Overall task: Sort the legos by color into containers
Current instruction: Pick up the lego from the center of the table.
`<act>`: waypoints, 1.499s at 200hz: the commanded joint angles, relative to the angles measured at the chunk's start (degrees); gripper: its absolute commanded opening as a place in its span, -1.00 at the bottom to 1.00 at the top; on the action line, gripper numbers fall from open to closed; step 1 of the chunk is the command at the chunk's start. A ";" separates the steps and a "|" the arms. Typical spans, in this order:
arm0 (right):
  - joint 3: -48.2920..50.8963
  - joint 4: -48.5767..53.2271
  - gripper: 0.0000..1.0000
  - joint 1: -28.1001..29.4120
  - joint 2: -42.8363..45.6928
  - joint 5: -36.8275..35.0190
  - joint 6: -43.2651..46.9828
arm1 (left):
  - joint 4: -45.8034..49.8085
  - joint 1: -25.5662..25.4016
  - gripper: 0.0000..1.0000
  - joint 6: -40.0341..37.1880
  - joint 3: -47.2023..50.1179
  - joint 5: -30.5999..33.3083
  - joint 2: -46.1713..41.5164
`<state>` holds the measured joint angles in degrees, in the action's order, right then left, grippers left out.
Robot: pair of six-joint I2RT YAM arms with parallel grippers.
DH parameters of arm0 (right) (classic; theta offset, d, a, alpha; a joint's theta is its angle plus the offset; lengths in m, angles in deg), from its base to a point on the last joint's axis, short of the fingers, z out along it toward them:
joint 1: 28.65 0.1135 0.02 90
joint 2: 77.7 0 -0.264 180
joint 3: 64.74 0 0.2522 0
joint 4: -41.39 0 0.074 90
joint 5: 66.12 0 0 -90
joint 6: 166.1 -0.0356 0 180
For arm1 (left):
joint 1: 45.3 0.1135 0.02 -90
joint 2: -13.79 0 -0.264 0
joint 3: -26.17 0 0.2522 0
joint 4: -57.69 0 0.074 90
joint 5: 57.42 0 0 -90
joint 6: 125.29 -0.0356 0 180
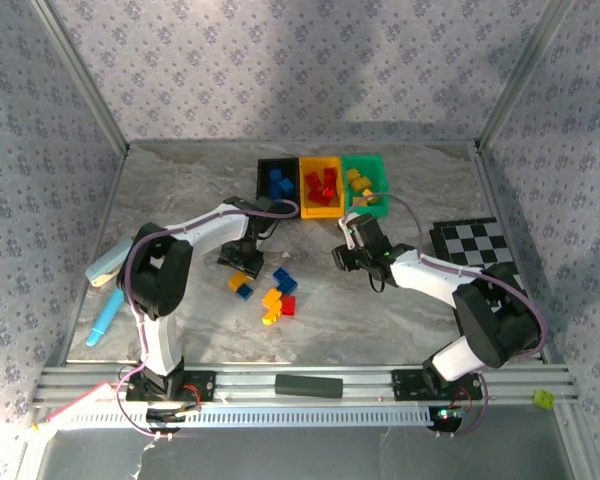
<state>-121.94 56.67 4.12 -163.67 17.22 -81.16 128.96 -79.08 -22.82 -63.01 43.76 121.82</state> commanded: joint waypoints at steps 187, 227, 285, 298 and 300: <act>-2.59 2.26 0.13 3.30 -1.88 -5.11 1.95 | 0.07 1.35 -0.41 2.47 3.79 -5.17 -3.19; -2.86 2.42 0.14 3.76 -2.07 -5.47 2.05 | -1.58 1.29 -0.47 2.65 2.48 -4.24 -6.66; -2.62 2.76 0.14 3.34 -1.59 -6.87 0.90 | -6.59 1.04 -0.47 2.82 -1.84 -5.19 -9.79; -2.45 2.79 0.14 2.78 -1.15 -6.99 0.02 | -8.66 0.84 -0.47 3.15 -3.30 -7.22 -9.64; -2.33 2.74 0.13 2.59 -1.02 -6.97 -0.15 | -9.00 0.85 -0.47 3.21 -3.61 -7.60 -9.56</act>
<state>-123.19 57.98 7.46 -165.13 12.00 -80.11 123.96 -77.95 -20.42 -62.84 38.43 114.08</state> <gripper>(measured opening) 0.568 0.322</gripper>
